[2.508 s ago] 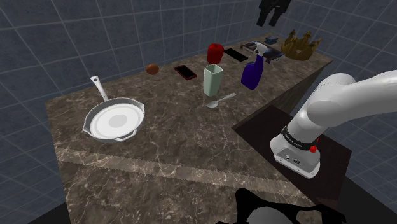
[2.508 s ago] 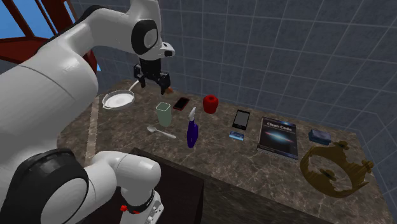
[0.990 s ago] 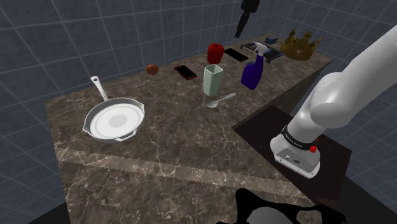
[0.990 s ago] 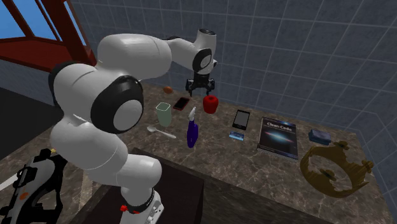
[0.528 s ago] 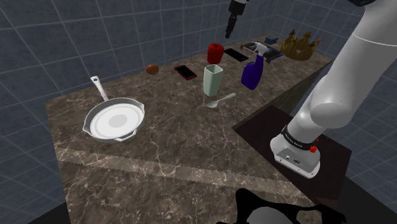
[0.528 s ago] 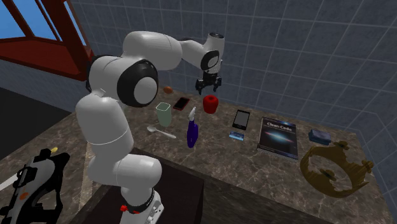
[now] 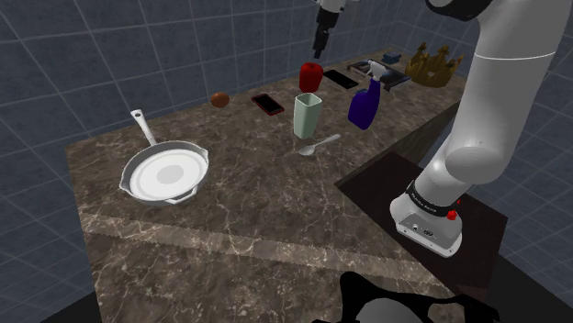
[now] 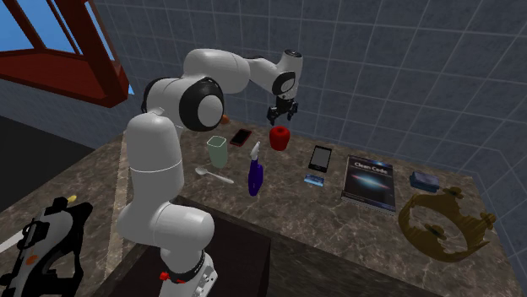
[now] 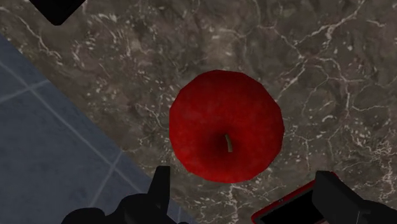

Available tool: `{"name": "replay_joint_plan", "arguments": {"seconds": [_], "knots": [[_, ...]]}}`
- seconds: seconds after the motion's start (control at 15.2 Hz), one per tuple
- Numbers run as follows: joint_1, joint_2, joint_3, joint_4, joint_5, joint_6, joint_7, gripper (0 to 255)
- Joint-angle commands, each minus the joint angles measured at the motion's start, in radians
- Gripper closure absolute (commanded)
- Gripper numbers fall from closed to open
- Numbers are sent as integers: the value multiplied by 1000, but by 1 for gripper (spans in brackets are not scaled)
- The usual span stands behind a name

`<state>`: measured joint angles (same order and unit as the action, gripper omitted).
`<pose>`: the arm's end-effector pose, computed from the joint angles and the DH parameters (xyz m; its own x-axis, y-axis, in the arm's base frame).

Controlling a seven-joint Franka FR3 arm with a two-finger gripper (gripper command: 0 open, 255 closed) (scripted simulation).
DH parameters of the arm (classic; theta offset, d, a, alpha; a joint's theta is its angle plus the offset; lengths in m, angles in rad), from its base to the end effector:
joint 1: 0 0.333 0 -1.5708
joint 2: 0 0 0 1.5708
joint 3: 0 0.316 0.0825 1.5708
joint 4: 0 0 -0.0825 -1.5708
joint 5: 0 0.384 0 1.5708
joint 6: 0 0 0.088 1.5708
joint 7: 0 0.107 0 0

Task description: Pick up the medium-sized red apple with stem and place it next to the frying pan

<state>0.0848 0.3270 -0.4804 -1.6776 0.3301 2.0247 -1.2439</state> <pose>0.6185 -0.2057 0.4356 0.7296 0.6639 0.1640 0.6729 -0.7397 0.0012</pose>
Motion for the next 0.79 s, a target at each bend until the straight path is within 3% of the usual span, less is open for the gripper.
{"name": "replay_joint_plan", "arguments": {"seconds": [0.0,0.73], "knots": [[-2,12,4,-10,8,21,-9,0],[-2,33,11,-30,23,58,-18,0]]}}
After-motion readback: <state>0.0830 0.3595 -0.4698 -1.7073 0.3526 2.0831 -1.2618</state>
